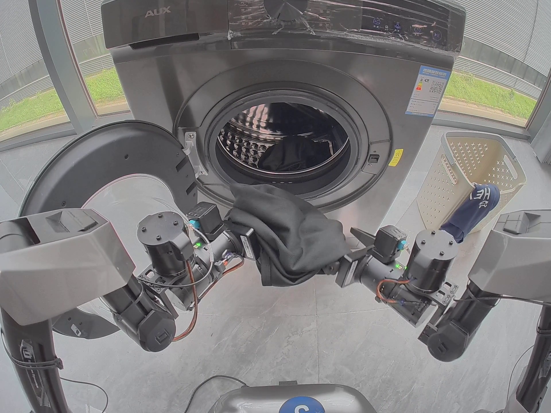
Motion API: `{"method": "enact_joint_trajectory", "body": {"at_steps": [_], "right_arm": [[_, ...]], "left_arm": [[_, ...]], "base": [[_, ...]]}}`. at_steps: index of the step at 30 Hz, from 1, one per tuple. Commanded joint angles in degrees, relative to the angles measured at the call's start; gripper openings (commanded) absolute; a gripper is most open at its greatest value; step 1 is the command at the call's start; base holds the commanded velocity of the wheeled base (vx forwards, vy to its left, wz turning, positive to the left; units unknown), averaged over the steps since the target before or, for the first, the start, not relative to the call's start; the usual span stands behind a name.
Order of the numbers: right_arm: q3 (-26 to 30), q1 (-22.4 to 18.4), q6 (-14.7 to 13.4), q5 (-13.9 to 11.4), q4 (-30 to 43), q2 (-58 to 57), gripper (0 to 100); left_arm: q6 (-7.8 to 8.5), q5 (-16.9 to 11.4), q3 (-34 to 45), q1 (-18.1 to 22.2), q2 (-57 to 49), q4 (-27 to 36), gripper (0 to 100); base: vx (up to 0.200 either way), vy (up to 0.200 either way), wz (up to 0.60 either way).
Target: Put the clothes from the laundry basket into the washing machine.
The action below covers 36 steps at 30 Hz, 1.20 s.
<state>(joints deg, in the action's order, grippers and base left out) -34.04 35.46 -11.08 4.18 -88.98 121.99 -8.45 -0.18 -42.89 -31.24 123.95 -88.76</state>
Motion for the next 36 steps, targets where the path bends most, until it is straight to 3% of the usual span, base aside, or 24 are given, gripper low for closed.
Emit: {"method": "enact_joint_trajectory", "body": {"at_steps": [1, 6, 9, 13, 19, 25, 36], "right_arm": [[9.2, 3.7, 2.2, -3.0, -1.0, -6.4, 100], [19.5, 5.8, 5.2, -7.6, -0.9, -8.2, 100], [22.0, 5.7, 5.8, -8.1, -1.0, -8.2, 100], [21.9, 4.9, 5.8, -8.1, -1.0, -8.7, 100], [19.6, 2.1, 5.4, -7.7, -1.0, -8.3, 100], [15.6, -2.2, 4.4, -6.6, -1.0, -8.3, 100], [16.3, -5.9, 4.0, -6.6, -1.0, -8.9, 100]], "left_arm": [[-0.08, 1.1, 2.1, 0.1, -2.3, 0.0, 0], [-1.22, 2.5, 4.2, 0.3, -4.3, 0.0, 0], [-1.84, 2.6, 5.6, 0.2, -5.7, 0.0, 0], [-1.48, 2.6, 10.9, 0.0, -8.6, 0.0, 0], [-2.19, 1.4, 21.7, -0.4, -16.2, 0.0, 0], [-2.19, -0.6, 24.3, -2.3, -16.9, -0.1, 0], [-2.01, -1.3, 26.1, -2.9, -17.0, -0.1, 0]], "base": [[0.000, 0.000, 0.00], [0.000, 0.000, 0.00], [0.000, 0.000, 0.00], [0.000, 0.000, 0.00], [0.000, 0.000, 0.00], [0.000, 0.000, 0.00], [0.000, 0.000, 0.00]]}}
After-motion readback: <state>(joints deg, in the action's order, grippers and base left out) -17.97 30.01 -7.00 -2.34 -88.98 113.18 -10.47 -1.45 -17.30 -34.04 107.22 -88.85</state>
